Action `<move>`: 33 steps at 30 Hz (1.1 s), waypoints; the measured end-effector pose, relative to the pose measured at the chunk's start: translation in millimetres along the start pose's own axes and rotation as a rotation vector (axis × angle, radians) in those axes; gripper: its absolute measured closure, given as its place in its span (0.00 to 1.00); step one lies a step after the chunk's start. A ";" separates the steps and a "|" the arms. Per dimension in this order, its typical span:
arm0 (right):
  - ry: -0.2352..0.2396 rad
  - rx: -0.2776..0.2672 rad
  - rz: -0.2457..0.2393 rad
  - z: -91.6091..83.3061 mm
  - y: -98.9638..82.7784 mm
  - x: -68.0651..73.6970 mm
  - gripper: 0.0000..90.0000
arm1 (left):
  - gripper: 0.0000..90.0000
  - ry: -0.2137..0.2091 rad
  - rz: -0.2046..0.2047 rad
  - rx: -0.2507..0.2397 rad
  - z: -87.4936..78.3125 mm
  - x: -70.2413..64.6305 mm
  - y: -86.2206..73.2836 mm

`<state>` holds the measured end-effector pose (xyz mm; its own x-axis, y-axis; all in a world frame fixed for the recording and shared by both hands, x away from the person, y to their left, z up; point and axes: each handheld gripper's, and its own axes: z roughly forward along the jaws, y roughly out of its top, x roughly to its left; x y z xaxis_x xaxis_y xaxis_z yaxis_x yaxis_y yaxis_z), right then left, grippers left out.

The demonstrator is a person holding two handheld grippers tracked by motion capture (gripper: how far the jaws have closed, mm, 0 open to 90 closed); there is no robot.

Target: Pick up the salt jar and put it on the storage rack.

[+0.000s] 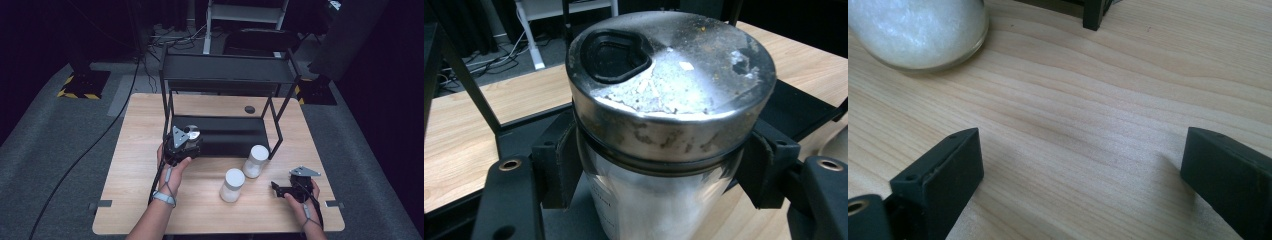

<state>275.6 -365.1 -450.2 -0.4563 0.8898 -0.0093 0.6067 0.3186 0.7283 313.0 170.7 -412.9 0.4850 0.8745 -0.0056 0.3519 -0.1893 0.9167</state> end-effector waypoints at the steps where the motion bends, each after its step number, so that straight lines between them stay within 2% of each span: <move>1: 0.000 0.000 0.000 0.0 0.0 0.0 0.04 | 0.33 0.000 0.000 0.000 0.0 0.0 0.0; 8: 0.000 0.000 -0.001 -0.1 -0.2 0.0 0.04 | 0.33 -0.013 -0.013 0.028 15.0 4.9 -0.5; 16: 0.000 0.000 -0.001 -0.1 -0.2 0.0 0.04 | 0.33 -0.017 -0.010 0.063 27.2 4.6 -1.8; 33: 0.000 0.001 0.002 -1.8 -1.5 1.1 0.04 | 0.33 -0.003 -0.006 0.087 40.5 2.8 -4.4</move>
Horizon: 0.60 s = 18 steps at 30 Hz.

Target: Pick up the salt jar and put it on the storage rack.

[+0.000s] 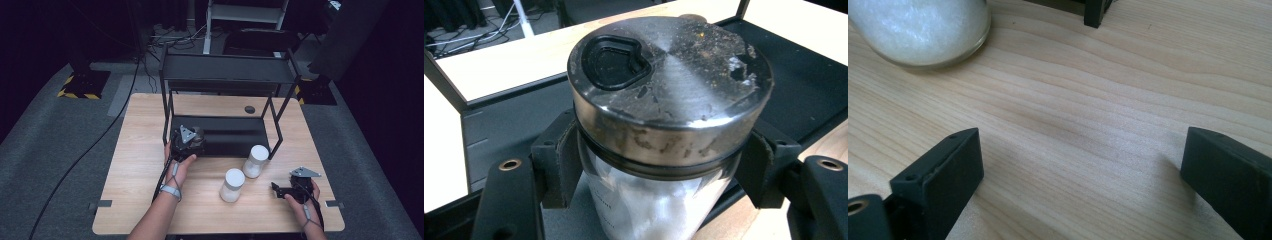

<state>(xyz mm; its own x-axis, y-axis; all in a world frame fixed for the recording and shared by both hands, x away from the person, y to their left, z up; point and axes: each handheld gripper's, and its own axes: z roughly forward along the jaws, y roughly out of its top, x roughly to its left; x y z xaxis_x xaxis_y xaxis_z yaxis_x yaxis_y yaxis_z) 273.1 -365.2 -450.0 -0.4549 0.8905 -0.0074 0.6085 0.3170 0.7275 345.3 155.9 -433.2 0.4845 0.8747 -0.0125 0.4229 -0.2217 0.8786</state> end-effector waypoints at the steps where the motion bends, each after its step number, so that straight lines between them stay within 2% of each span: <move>1: 0.000 0.000 -0.001 0.0 -0.1 0.0 0.04 | 0.33 0.001 -0.001 -0.002 0.7 0.2 -0.3; 18: -0.001 -0.001 -0.003 -0.9 -1.1 0.4 0.04 | 0.33 0.008 -0.008 0.002 8.3 2.8 0.6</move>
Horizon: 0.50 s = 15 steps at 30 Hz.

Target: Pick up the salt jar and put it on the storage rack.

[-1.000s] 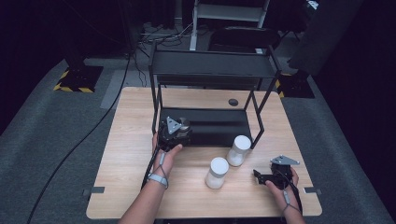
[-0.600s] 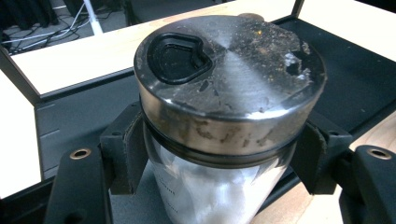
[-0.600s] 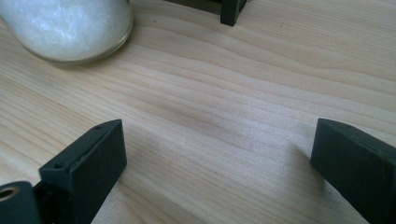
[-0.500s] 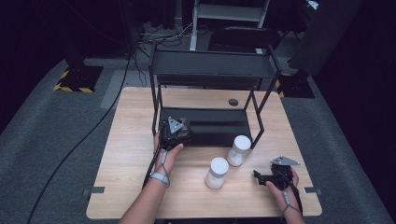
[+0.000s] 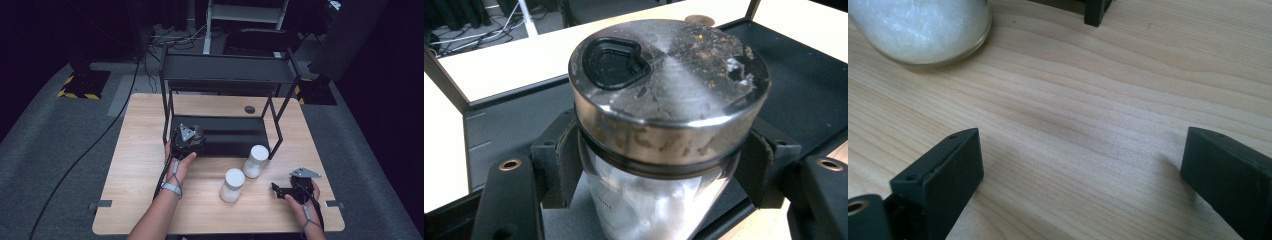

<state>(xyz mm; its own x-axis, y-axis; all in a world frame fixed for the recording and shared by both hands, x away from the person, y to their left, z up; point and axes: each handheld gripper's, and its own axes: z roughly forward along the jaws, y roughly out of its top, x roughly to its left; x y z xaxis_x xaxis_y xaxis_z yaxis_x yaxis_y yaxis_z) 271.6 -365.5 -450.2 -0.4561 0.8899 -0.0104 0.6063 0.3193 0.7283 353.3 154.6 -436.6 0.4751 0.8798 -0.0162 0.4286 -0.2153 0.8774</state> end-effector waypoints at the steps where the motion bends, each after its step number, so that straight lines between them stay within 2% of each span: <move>1: 0.000 0.000 0.001 -0.1 -0.1 0.1 0.04 | 0.33 0.000 0.001 0.002 0.9 0.0 0.0; 12: 0.001 0.000 0.001 -1.2 -1.1 0.4 0.04 | 0.32 0.002 0.001 0.004 3.0 -1.2 0.4; 13: 0.001 0.000 0.001 -1.2 -1.1 0.4 0.04 | 0.31 0.002 0.001 0.004 3.0 -1.2 0.4; 15: 0.001 0.000 0.001 -1.2 -1.1 0.4 0.04 | 0.23 0.011 0.001 -0.025 -0.2 -1.9 -0.4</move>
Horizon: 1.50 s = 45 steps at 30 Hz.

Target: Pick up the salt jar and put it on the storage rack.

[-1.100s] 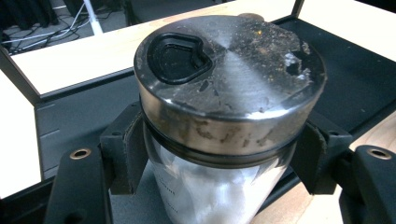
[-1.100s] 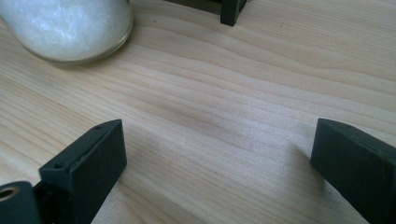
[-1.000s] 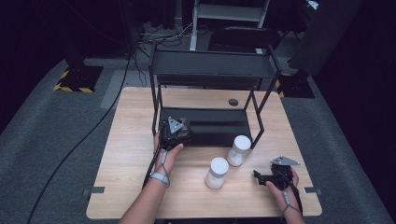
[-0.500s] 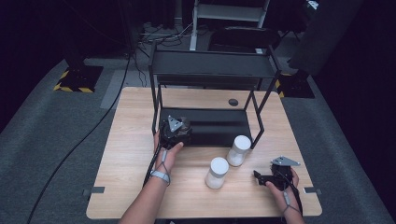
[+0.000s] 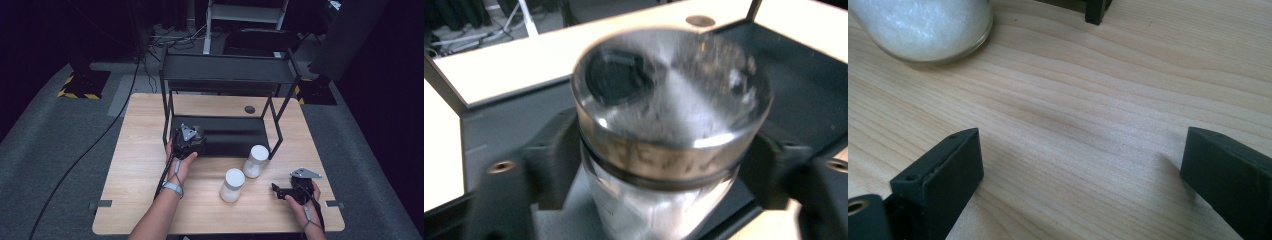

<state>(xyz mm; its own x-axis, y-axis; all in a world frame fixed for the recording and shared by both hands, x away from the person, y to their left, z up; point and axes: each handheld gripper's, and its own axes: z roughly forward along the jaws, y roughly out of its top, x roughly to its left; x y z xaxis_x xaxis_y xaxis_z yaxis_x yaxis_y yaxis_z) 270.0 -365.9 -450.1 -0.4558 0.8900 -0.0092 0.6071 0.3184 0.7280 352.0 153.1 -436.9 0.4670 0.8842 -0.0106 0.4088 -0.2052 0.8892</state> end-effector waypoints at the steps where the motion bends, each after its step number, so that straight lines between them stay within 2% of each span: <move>1: 0.000 0.000 0.000 0.0 0.0 0.0 0.04 | 0.21 0.000 0.000 0.000 0.0 0.0 0.0; 6: 0.000 0.000 0.000 0.0 0.0 0.0 0.04 | 0.15 0.014 -0.013 -0.018 -8.0 -0.8 1.7; 12: 0.000 0.000 0.000 0.0 0.0 0.0 0.04 | 0.13 0.008 -0.036 -0.049 -24.9 0.4 0.4; 14: 0.000 0.000 0.000 0.0 -0.1 0.0 0.04 | 0.16 -0.019 -0.050 -0.075 -34.7 3.4 -2.5; 19: 0.000 0.000 0.000 0.0 0.0 0.0 0.04 | 0.16 -0.029 -0.036 -0.092 -47.8 -0.3 -1.4; 21: 0.000 0.000 0.000 0.0 0.0 0.0 0.04 | 0.12 -0.017 -0.025 -0.114 -58.9 -5.3 -1.0; 24: 0.000 0.000 0.000 0.0 0.1 -0.1 0.04 | 0.12 -0.019 -0.016 -0.124 -65.9 -6.0 -1.1; 28: 0.002 0.001 -0.001 0.1 0.2 -0.4 0.03 | 0.12 -0.010 0.002 -0.116 -78.6 -7.6 -0.7; 37: 0.002 0.001 -0.002 0.1 0.2 -0.6 0.03 | 0.11 0.010 0.009 -0.070 -106.0 -3.9 -9.1; 43: 0.003 0.001 -0.002 0.1 0.3 -0.7 0.03 | 0.09 0.035 0.010 -0.058 -121.4 -1.1 -24.3; 45: 0.003 0.001 -0.002 0.1 0.3 -0.8 0.03 | 0.09 0.047 -0.011 -0.054 -124.8 -0.5 -32.7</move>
<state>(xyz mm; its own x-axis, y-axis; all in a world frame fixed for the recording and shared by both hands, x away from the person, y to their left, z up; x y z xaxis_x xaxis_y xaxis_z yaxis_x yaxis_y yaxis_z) 270.6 -366.5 -450.0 -0.4592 0.8883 -0.0087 0.6067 0.3208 0.7273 240.6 211.7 -408.9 0.4243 0.9055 -0.0003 0.3701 -0.1732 0.9127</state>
